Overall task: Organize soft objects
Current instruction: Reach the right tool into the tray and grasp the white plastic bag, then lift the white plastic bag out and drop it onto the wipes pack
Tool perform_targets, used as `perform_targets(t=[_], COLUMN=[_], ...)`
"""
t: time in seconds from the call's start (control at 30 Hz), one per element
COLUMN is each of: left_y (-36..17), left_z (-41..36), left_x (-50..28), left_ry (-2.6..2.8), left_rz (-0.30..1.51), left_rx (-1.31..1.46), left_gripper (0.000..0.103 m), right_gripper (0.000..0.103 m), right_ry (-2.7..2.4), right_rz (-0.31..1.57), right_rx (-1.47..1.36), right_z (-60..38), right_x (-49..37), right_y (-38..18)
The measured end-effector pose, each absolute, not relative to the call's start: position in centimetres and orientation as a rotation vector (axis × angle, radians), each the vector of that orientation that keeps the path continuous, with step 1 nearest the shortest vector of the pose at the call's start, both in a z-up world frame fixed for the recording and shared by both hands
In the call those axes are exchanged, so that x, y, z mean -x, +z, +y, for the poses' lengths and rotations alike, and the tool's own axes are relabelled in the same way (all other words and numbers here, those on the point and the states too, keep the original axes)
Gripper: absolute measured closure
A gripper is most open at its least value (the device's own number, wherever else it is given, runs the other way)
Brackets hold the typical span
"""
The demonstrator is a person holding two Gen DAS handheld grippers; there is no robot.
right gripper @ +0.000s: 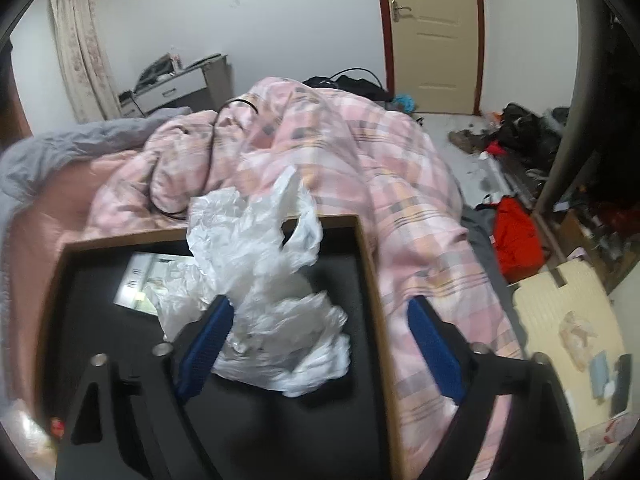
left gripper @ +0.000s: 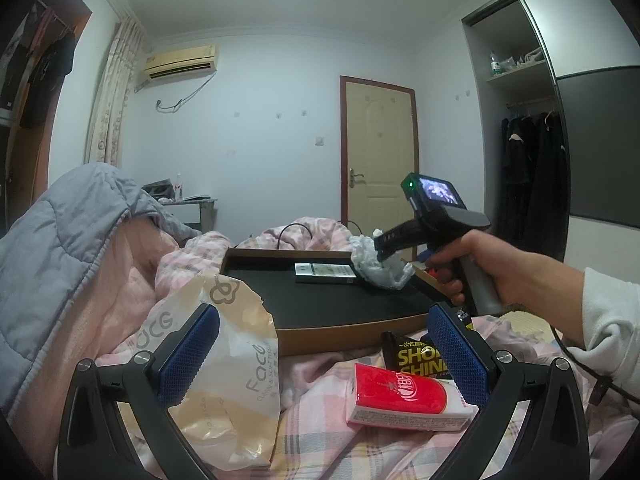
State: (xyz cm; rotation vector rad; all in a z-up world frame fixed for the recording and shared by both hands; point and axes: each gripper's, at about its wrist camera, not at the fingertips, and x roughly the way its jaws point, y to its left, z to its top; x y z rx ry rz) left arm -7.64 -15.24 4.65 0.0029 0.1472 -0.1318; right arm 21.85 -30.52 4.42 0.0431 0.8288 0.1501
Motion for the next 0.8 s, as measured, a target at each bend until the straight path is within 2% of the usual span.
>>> perform_targets(t=[0.13,0.17,0.2,0.3,0.63,0.8], left_y=[4.6,4.6,4.6,4.6,4.6,4.6], left_z=[-15.2,-15.2,-15.2,-15.2,-15.2,-14.9], left_x=[7.6,7.6,7.6,7.6,7.7,7.8], left_ry=[-0.131,-0.131,-0.131,-0.133,-0.138,-0.138], left_rz=[0.149,0.15,0.151,0.15,0.14,0.145], left_rx=[-0.003,-0.003,-0.003,-0.003,-0.009,0.008], left_gripper=[0.0,0.0,0.0,0.0,0.0,0.0], right_gripper=[0.059,0.078,0.082,0.087,0.088,0.088], right_ry=[0.138,0.15,0.18,0.209,0.301,0.307], right_rz=[0.81,0.799,0.803,0.767,0.555,0.514], right_rx=[0.0,0.011,0.0,-0.021,-0.091,-0.146], right_z=[-30.2,-30.3,-30.6,-31.1,-34.7,-37.6], right_x=[-22.1,-21.9,-22.0,-21.4,-13.9,-8.1], right_y=[4.0,4.1,4.1,4.7,9.0,8.1])
